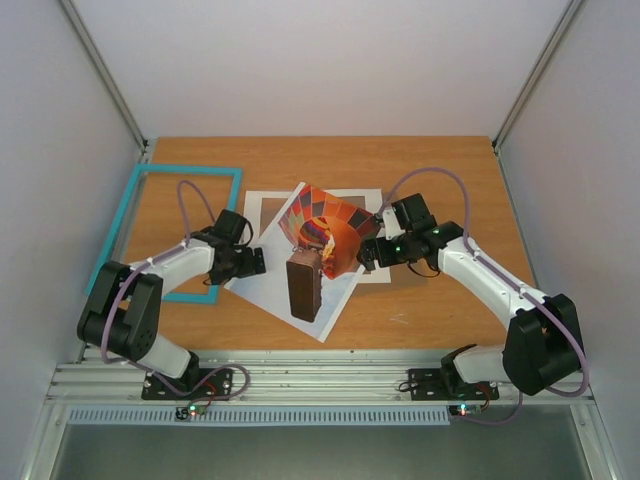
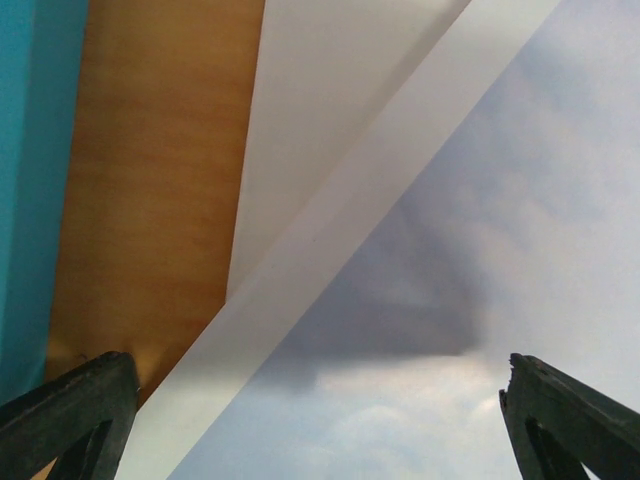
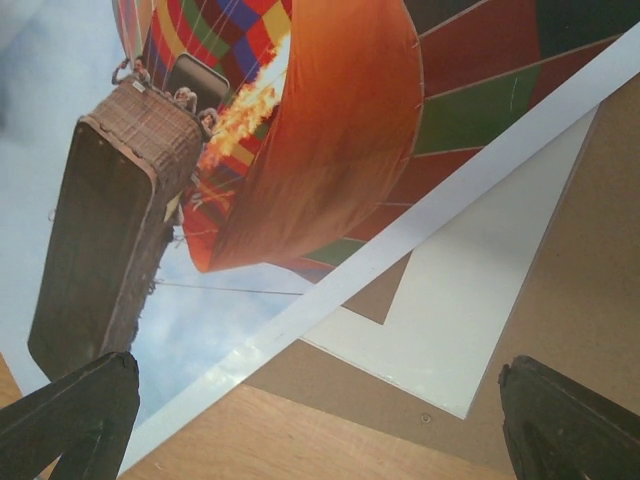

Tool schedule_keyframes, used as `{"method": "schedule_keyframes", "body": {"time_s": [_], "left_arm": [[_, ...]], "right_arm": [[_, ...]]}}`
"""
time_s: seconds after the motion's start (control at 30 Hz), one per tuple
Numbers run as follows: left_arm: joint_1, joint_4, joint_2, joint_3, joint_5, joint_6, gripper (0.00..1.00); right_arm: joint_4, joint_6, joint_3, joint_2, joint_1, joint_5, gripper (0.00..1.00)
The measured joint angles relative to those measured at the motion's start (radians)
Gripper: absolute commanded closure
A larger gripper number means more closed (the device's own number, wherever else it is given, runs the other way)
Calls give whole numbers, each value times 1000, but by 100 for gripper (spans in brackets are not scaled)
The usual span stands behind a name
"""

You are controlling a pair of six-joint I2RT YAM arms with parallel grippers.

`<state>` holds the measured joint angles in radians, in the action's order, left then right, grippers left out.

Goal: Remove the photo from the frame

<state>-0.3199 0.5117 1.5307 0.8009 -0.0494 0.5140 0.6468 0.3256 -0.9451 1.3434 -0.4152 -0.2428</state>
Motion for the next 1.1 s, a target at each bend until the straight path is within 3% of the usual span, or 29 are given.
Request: {"method": "schedule_keyframes", "body": {"time_s": [0.4, 1.1], "left_arm": [[-15, 19, -154, -127, -97, 76, 1], [-241, 18, -236, -176, -127, 224, 1]], "right_arm": [[-39, -14, 26, -14, 0, -22, 2], [-52, -38, 48, -76, 0, 21, 2]]}}
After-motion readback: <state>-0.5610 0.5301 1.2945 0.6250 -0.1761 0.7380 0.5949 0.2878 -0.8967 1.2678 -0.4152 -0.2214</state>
